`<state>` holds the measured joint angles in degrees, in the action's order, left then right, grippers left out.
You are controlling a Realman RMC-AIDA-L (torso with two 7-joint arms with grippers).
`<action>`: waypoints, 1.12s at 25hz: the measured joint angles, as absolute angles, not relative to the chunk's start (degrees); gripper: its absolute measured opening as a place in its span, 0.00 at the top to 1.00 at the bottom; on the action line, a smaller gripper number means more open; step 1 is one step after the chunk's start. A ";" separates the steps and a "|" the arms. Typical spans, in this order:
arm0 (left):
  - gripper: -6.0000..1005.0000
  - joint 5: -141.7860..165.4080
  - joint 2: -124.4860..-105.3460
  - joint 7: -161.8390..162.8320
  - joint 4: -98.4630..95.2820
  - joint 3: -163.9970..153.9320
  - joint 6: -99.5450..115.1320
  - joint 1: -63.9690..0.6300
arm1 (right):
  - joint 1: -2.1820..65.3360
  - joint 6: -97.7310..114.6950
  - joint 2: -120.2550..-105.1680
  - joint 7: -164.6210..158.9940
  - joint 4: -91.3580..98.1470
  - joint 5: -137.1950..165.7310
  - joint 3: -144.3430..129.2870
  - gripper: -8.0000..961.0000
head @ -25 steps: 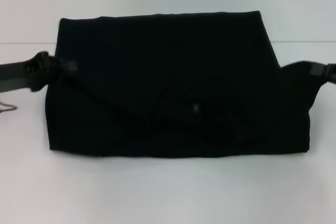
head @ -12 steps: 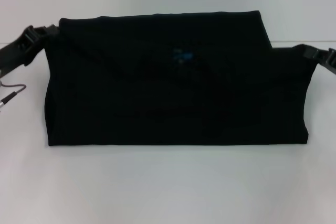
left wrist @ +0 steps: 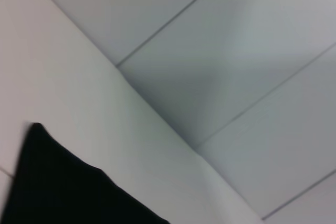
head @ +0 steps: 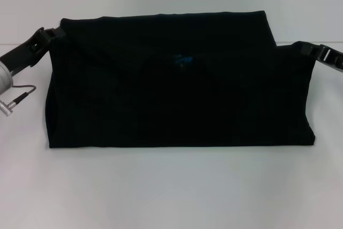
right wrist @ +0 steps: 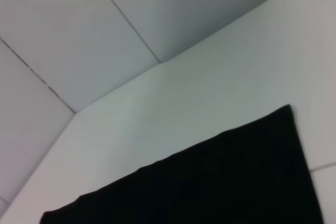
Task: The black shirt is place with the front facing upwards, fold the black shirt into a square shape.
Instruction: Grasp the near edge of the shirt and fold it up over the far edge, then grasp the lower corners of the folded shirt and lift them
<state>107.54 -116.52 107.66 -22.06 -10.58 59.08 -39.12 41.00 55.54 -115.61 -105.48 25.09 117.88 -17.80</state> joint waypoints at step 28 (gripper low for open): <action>0.60 105.23 -117.00 104.55 -22.89 -14.75 52.34 -36.76 | 38.56 52.08 -116.52 -92.64 24.73 106.80 -22.38 0.51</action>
